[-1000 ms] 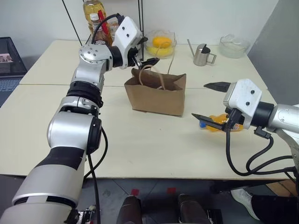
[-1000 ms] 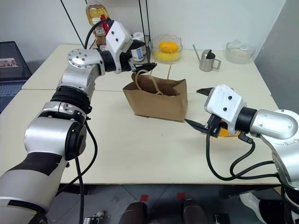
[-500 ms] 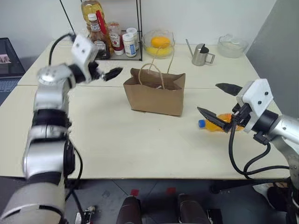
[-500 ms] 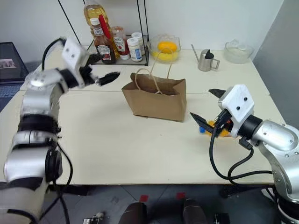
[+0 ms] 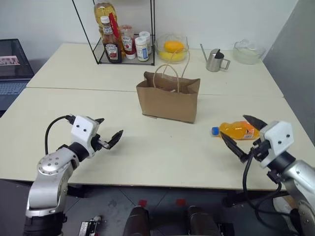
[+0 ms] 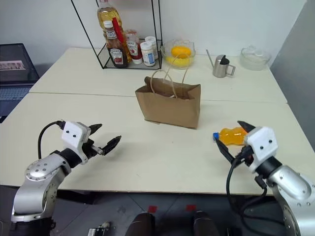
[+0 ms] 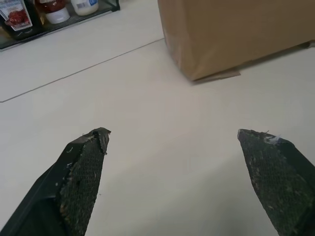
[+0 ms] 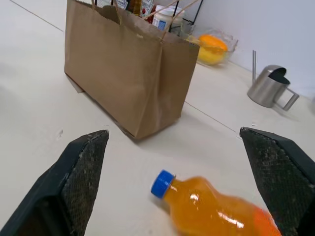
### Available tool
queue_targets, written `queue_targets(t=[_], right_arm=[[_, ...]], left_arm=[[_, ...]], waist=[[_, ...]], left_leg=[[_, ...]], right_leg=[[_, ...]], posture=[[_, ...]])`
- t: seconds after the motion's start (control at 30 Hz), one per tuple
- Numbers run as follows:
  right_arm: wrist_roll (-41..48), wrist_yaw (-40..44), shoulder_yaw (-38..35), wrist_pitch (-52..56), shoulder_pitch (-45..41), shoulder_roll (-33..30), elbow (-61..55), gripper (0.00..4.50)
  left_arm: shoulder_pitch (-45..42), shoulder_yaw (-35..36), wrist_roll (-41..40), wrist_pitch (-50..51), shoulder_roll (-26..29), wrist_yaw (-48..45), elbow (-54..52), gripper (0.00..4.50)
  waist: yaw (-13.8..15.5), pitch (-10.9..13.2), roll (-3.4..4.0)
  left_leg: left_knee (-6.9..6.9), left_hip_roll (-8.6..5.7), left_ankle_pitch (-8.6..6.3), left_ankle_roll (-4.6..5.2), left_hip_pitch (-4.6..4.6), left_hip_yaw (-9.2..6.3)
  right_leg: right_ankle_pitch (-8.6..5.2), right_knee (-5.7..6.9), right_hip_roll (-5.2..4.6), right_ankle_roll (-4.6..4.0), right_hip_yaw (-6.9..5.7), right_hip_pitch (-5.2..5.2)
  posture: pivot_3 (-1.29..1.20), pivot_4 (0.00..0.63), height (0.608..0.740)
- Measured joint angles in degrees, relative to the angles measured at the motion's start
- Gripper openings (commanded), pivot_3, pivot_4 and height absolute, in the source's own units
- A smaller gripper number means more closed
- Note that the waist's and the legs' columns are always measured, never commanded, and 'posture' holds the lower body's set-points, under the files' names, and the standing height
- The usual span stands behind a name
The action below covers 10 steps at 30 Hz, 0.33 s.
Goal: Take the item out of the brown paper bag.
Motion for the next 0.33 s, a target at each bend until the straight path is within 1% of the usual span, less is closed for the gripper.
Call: queue_targets(t=[0.1,0.33], right_arm=[[-1.1,-0.2,-0.1,-2.7,2.5,0.7,0.4,4.5],[-1.6,-0.8,0.0,-4.6,4.0,1.3,1.8,4.5]], left_arm=[[2.0,-0.1,-0.4,0.4,-0.7,1.6,-3.0,4.45],[2.1,-0.3,-1.3,1.3,-1.8,4.1,-3.8,4.45]], waist=[[-0.5,0.0,0.0],[-0.7,0.0,0.0]], left_leg=[[-0.15,0.0,-0.01,0.0,0.44,0.08],[-0.18,0.02,-0.01,0.0,0.47,0.09]], right_leg=[[-0.02,-0.08,0.03,-0.01,0.15,0.36],[-0.02,-0.08,0.09,-0.02,0.21,0.34]], posture=[[0.0,0.15,0.74],[0.0,0.15,0.74]])
